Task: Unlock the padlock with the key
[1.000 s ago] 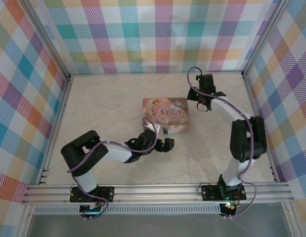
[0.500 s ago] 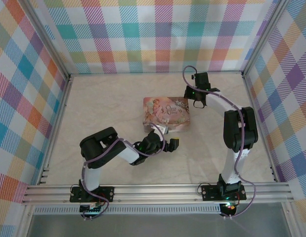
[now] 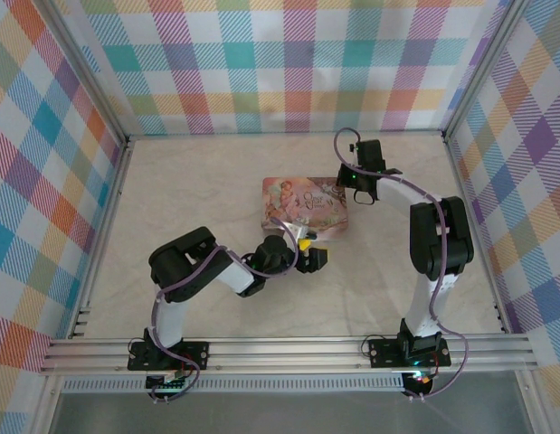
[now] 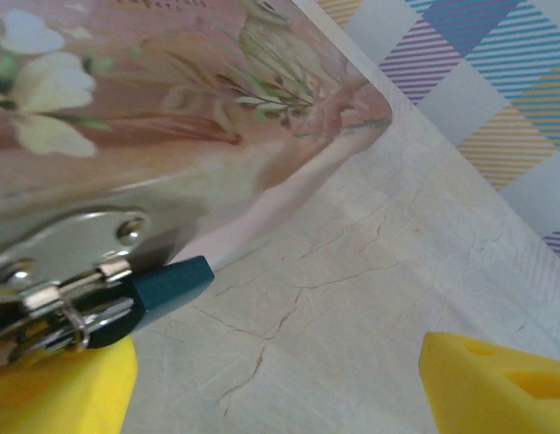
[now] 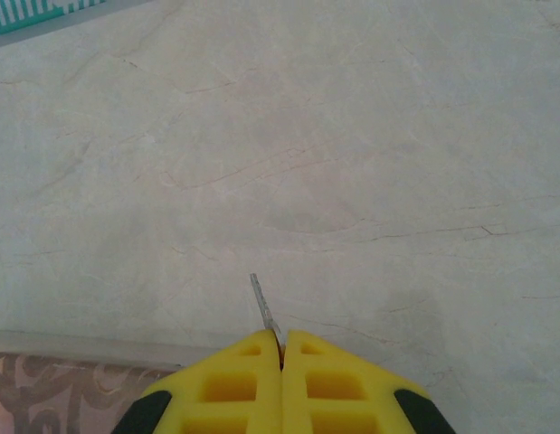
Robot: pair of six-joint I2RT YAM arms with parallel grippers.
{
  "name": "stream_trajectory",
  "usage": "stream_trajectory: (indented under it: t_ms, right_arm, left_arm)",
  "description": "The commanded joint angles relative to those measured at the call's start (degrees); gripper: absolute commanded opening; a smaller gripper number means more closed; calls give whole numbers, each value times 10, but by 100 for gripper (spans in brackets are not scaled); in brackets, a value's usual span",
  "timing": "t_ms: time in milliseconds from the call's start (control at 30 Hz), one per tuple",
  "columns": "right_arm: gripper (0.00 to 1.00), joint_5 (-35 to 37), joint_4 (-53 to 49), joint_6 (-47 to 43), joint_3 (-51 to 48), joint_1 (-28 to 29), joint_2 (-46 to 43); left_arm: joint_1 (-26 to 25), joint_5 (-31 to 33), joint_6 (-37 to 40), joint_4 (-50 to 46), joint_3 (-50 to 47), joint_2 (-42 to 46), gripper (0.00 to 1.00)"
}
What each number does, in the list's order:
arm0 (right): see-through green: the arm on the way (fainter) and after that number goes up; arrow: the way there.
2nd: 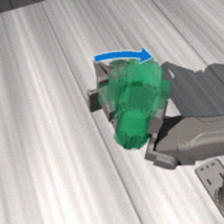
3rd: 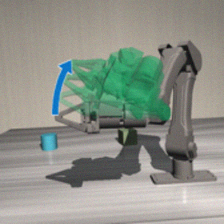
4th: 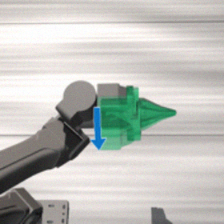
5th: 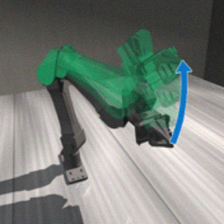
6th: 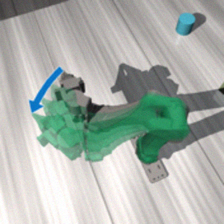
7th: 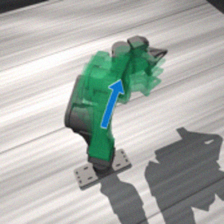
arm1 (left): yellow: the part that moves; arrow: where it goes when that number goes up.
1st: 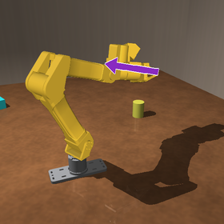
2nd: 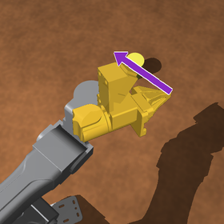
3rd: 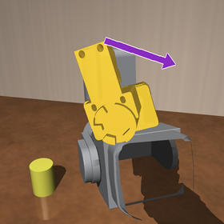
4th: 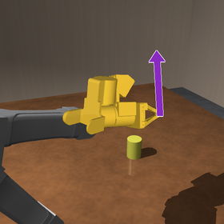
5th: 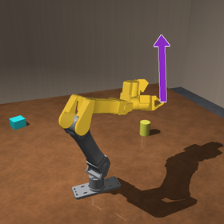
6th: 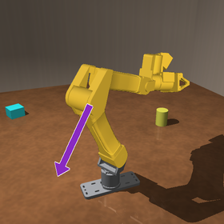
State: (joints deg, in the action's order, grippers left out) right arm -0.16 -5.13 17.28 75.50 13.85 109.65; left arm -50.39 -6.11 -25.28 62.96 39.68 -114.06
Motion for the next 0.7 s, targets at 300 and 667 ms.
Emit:
stream_trajectory:
  t_ms: [300,667]
  right_arm:
    - [0,-9,-16,-7,-31,6,-30]
    - [0,-18,-4,-3,-46,7,-42]
  left_arm:
    - [36,38,-109,94,-52,-8,92]
    - [58,-19,-123,92,-35,-17,87]
